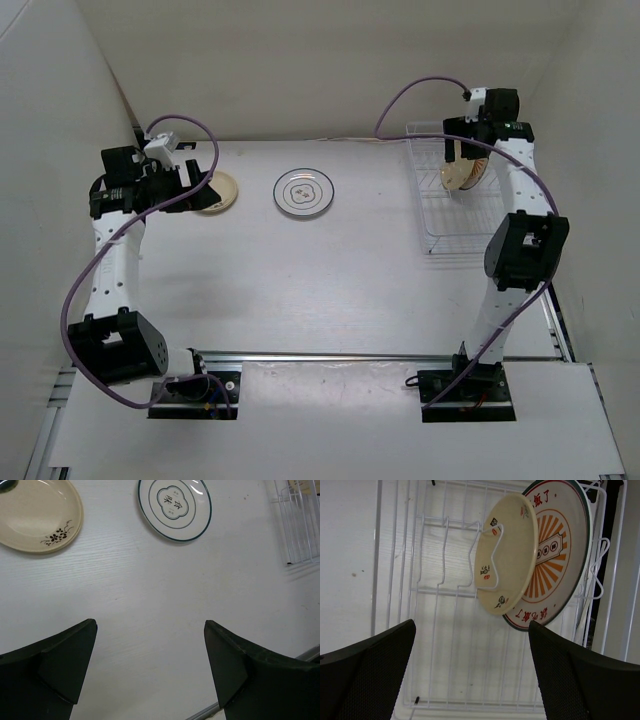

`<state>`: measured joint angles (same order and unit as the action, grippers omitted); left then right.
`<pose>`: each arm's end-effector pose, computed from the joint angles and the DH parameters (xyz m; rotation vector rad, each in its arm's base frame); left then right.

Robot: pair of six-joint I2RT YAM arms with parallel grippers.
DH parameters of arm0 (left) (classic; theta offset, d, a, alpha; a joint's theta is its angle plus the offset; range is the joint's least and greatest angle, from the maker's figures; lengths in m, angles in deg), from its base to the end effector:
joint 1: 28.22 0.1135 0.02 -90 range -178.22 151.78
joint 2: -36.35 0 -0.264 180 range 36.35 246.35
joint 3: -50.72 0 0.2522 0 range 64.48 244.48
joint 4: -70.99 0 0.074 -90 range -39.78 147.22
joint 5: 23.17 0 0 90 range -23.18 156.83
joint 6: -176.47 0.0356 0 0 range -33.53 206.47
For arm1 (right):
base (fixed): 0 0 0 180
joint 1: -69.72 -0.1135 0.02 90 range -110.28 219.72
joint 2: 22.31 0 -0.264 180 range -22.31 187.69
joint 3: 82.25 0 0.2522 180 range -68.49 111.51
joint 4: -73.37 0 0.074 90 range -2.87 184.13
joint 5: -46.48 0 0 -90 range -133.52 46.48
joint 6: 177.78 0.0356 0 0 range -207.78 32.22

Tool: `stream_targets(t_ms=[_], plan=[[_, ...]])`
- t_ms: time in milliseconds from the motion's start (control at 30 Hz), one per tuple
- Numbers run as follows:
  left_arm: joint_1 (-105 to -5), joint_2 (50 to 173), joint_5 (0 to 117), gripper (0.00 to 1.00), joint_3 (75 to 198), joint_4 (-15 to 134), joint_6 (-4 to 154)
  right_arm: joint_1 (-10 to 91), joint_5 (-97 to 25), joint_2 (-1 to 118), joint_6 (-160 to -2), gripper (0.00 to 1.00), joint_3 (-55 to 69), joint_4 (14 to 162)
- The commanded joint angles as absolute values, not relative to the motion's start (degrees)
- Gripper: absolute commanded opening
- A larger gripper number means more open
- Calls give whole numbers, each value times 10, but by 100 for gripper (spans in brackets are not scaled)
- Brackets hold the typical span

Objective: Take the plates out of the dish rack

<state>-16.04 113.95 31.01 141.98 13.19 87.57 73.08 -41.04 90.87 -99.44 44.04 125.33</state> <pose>0.2802 0.0392 0.3593 0.0876 2.2348 -0.6030 0.4542 -0.0251 0.3447 -0.1860 2.2420 -0.0924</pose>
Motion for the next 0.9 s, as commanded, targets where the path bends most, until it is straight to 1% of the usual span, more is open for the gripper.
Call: stream_targets(t_ms=[0,100,200,433,533,733,767,800,867], plan=[[-161,1134,268,100,1427,136,886,731,-437,933,-1015,96,491,1238],[-161,1147,267,100,1427,136,886,731,-460,969,-1015,93,517,1232],[-161,1152,267,100,1427,136,886,736,-473,990,-1015,93,531,1226],[-161,1158,267,100,1432,136,886,741,-473,1030,-1015,92,570,1226],[-161,1158,267,100,1432,136,886,746,-473,1045,-1015,90,584,1226],[-161,1163,273,100,1432,136,886,746,-473,1079,-1021,76,615,1220],[-161,1163,273,100,1432,136,886,746,-473,1086,-1021,73,622,1220],[-161,1163,273,100,1432,136,886,746,-473,1093,-1021,65,628,1220],[-161,1169,279,100,1426,136,886,746,-473,1100,-1021,63,628,1220]])
